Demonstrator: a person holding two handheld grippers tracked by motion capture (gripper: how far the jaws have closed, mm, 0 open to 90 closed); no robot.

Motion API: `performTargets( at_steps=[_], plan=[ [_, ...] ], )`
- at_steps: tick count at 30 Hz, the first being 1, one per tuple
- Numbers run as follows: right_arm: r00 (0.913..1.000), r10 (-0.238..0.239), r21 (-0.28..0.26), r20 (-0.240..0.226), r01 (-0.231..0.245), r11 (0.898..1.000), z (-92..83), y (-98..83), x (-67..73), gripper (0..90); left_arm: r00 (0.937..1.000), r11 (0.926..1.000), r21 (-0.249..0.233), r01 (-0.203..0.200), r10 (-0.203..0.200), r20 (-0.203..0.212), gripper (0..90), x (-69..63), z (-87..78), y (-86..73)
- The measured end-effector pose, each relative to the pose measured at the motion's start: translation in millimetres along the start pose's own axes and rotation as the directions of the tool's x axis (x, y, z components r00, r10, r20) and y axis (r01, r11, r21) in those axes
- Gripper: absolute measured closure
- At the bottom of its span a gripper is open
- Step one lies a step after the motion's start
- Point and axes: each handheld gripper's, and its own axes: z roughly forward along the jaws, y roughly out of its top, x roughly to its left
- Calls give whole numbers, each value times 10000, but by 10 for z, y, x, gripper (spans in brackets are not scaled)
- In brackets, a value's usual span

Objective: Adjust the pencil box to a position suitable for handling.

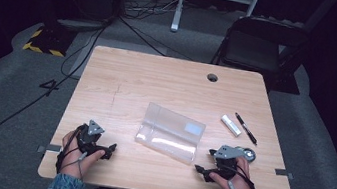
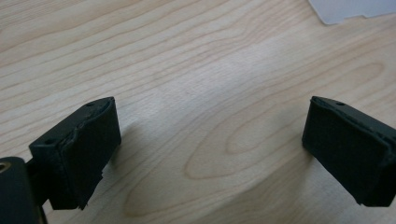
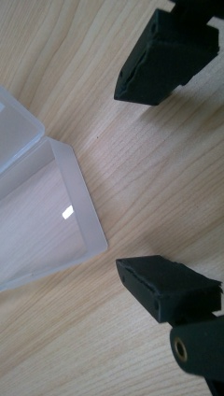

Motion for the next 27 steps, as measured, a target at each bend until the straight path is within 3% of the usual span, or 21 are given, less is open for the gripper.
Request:
performTargets(
  at_steps=[1, 3, 5, 10, 17, 21, 27],
  plan=[
    [10000, 40, -25, 34, -40, 10000, -1, 1, 3, 193, 10000, 10000, -37, -33, 33, 16, 73, 7, -8, 10],
    [9998, 86, -129, -167, -88, 9999, -10, 15, 1, 231, 9997, 9999, -58, 156, -155, 165, 201, 24, -36, 26],
    [9997, 117, -353, -229, -125, 9993, -21, 37, 7, 213, 9980, 9987, -163, 487, -480, 404, 204, 47, -50, 44],
    [9998, 98, -735, -172, -110, 9972, -49, 145, 38, 216, 9973, 9956, -650, 669, -647, 356, 241, 45, -115, 117],
    [9989, 448, -708, -122, -456, 9964, -5, 273, 57, 240, 9981, 9913, -1233, 453, -398, 471, 266, -56, -135, 283],
    [9989, 478, -1043, 34, -472, 9934, 43, 349, 95, 243, 9964, 9869, -1559, 413, -292, 794, 275, -129, -88, 394],
    [9952, 909, -671, 352, -884, 9938, 170, 386, 87, 275, 9947, 9882, -1505, 279, -126, 1017, 326, -213, 92, 540]
  ],
)
